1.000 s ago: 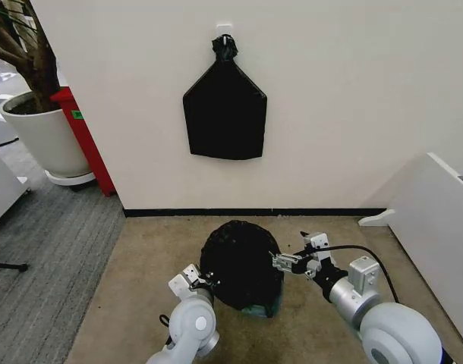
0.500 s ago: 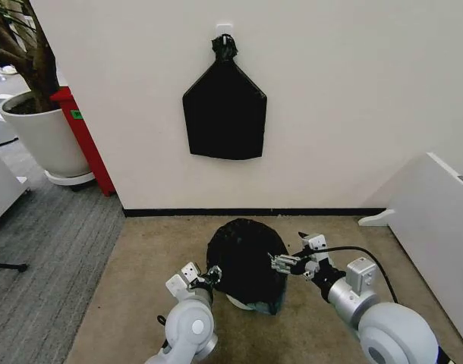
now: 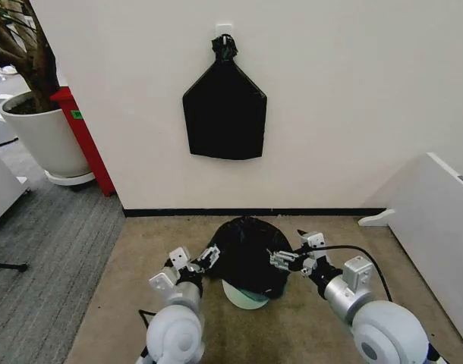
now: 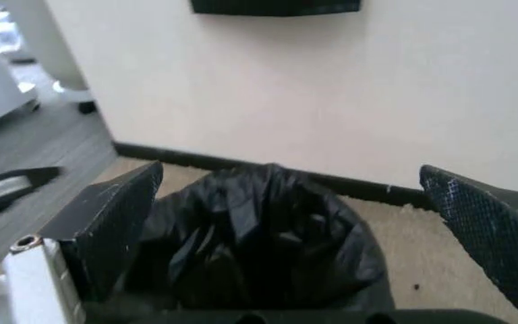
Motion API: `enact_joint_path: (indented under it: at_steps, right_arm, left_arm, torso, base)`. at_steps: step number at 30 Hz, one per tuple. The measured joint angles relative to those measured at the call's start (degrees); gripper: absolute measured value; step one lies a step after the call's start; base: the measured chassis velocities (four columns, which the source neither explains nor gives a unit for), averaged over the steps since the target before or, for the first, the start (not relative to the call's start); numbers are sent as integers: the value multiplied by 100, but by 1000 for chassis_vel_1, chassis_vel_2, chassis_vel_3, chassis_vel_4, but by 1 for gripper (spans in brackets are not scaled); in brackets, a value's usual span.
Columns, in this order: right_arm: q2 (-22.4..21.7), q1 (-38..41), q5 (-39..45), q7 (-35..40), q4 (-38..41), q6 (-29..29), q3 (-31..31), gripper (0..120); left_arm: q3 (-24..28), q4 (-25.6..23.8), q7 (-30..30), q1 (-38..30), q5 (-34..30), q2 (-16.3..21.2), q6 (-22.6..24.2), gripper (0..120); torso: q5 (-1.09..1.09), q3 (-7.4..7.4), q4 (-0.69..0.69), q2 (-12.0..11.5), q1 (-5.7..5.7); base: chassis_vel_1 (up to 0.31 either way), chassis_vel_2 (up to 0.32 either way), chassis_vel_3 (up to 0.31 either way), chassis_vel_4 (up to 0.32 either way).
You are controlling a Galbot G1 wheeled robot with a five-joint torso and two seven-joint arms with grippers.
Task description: Place the garbage bag over the trash bin.
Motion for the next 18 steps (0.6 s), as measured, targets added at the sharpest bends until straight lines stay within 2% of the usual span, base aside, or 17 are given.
enact_joint_path:
  at_steps: [4,6,7,10,11,15,18]
  right_arm:
    - [180,153,4,76,-408,398,-21,100]
    - [259,221,-29,43,-632,676,-23,100]
    - [259,221,-29,43,-632,676,-23,100]
    - [395,348,-109,-52,-1011,1132,-10,100]
    - [481,429,-151,-61,-1215,1346,-12,100]
    - [588,506,-260,-61,-1426,1609,-25,100]
    - [627,541,-462,-172,-1644,1992,-17,100]
  left_arm:
    - [-74,65,471,4,494,228,-329,100]
    - [-136,320,846,-53,930,340,-748,100]
    - [-136,320,846,-53,930,340,-748,100]
    - [-280,754,1410,-210,1514,574,-1381,99]
    - [-299,907,1601,-298,1528,714,-1613,99]
    - [-342,1104,1840,-408,1535,870,-1905,100]
    - [-413,1400,2201,-524,1705,1063,-2323,100]
  torso:
    - [0,0,-1,0,0]
    - [-3,0,-1,0,0]
    - [-3,0,-1,0,0]
    - [-1,0,0,0,0]
    - [-1,0,0,0,0]
    - [-1,0,-1,0,0]
    - [-2,0,-1,0,1]
  base:
    - [0,0,0,0]
    - [0,0,0,0]
    - [0,0,0,0]
    - [0,0,0,0]
    - [0,0,0,0]
    - [0,0,0,0]
    - [0,0,0,0]
